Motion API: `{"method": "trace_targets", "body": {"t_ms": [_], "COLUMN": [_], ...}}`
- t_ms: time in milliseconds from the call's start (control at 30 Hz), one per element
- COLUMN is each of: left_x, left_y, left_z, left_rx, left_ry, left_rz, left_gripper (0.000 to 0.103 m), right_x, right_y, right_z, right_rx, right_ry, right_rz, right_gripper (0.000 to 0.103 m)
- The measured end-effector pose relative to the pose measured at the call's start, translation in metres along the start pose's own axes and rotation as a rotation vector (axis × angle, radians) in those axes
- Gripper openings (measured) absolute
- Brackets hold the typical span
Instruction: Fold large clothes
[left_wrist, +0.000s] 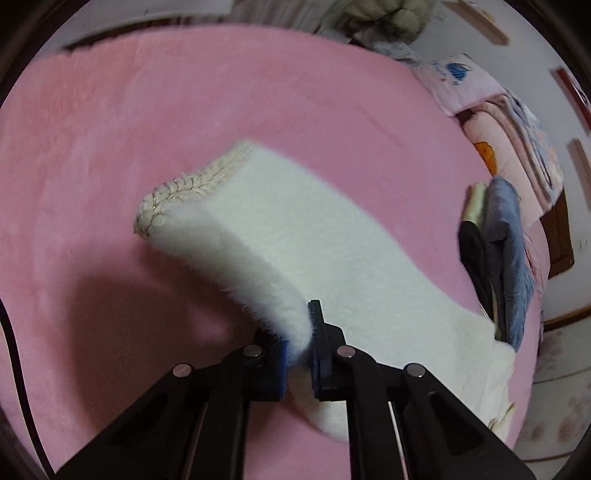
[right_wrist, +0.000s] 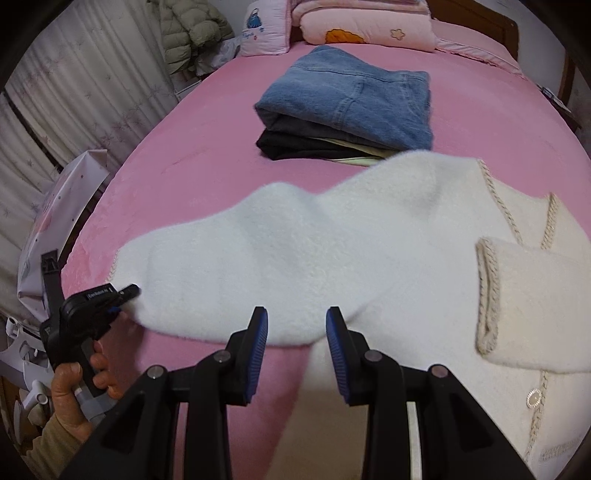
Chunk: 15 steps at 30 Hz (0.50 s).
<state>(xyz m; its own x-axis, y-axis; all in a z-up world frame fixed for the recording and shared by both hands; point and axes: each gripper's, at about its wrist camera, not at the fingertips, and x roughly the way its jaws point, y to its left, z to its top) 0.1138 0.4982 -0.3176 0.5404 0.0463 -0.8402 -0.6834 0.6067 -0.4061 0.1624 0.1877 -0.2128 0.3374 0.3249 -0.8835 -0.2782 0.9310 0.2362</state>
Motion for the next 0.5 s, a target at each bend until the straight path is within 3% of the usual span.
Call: {"method": "trace_targets", "body": {"t_ms": [67,267,400,500], "left_x": [-0.024,-0.091,-0.096,-0.076], "left_y": [-0.025,-0.153,-0.250,-0.305], "left_z": [0.002,-0.020,-0.076,-0.130], "left_rx": [0.040,0.250,0.415,0.536], "left_ry": [-0.044,-0.112,-0.028,0.067], "left_rz": [-0.043,-0.318,-0.482,-0.530], "left_gripper": [0.006,0.007,0.007,0.007], "right_x": [-0.007,-0.038,-0.061,-0.079], "right_y": [-0.014,-0.069,-0.116,-0.155], "right_z": [-0.004,-0.015,-0.020,-0.025], "right_rx": [0.031,0.104,0.170,0.211], "right_ry": [0.000,-0.036,-0.055,-0.075], "right_rz": [-0.002,-0.046,-0.083,-0.124], "right_gripper": [0.033,0.033,0.033,0.033]}}
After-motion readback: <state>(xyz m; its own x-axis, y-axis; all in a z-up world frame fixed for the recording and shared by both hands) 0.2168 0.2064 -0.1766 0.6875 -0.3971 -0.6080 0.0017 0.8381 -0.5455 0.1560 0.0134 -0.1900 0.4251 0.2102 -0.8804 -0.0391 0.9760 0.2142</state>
